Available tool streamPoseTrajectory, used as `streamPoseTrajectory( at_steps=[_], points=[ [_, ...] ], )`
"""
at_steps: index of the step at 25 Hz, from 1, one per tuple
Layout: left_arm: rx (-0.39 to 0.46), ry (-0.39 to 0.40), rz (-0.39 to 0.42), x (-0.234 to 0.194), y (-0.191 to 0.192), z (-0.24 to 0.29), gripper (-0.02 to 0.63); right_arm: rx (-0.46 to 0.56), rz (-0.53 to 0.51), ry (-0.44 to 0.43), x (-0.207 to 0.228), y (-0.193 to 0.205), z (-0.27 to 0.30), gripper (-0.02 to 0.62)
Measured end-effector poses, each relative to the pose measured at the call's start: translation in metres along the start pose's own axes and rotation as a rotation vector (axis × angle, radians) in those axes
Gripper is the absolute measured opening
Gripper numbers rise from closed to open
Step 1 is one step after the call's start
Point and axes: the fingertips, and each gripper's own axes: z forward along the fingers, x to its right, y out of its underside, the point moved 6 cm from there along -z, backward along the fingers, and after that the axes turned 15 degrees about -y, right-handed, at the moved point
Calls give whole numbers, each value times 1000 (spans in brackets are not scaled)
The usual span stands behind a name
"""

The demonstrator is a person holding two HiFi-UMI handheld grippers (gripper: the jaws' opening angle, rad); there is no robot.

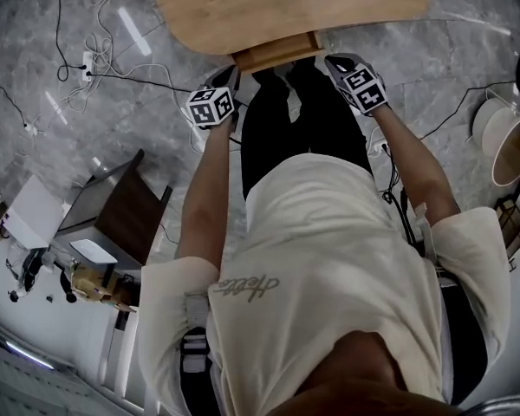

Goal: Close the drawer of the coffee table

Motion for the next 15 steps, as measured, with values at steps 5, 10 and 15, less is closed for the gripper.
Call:
streamPoseTrajectory(
  at_steps=[5,10,15],
  points=[
    [-189,-11,20,-6,63,45,5,-87,156,0,34,50,46,-5],
    [-267,24,13,-8,97,80,5,-196,207,-23,57,86,83,-5],
    [-317,59,-8,-19,126,111,5,-220,303,-43,70,107,118,-5]
  ],
)
